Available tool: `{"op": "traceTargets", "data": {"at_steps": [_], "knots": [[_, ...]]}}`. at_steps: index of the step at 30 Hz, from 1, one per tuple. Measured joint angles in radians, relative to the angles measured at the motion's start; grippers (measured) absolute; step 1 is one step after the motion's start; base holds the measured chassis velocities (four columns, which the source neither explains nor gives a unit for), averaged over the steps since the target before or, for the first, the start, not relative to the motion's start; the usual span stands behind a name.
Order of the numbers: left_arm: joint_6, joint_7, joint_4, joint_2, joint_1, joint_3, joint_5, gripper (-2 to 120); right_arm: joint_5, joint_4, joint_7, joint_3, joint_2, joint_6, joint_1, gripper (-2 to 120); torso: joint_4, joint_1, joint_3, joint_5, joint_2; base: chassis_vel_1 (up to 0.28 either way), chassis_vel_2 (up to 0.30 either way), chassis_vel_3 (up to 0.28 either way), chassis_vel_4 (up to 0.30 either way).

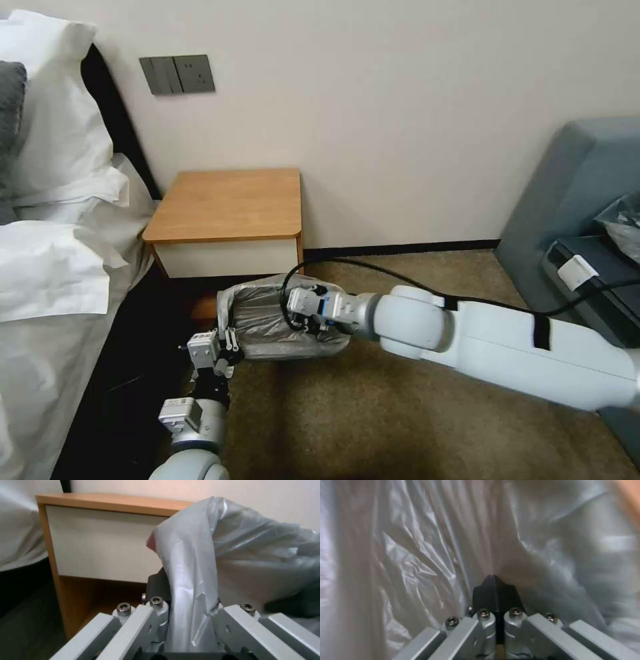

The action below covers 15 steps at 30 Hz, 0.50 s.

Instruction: Pick up the garbage bag from the table and place it over the trash can.

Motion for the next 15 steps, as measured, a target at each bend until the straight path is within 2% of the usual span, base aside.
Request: {"op": "traceTargets", "data": {"at_steps": [4, 12, 15], "knots": [[-0.001, 0.000, 0.000, -0.012, -0.003, 0.009, 0.016, 7, -0.030, -0.105, 0.000, -0.041, 0.082, -0.004, 0.003, 0, 0.0000, 0.000, 0.000, 0.0001, 0.000, 0.000, 0.000, 0.000, 0.000], [-0.001, 0.002, -0.036, -0.016, 0.009, 0.019, 0.027, 7, -0.112, -0.257, -0.025, -0.072, 0.194, 0.000, -0.015, 0, 0.0001, 0.000, 0.000, 0.0002, 0.000, 0.000, 0.000, 0.000, 0.000], [-0.001, 0.002, -0.043, -0.017, 0.014, 0.020, 0.028, 7, -0.117, -0.282, -0.025, -0.076, 0.212, 0.001, -0.020, 0, 0.0001, 0.000, 0.000, 0.0002, 0.000, 0.000, 0.000, 0.000, 0.000]]}}
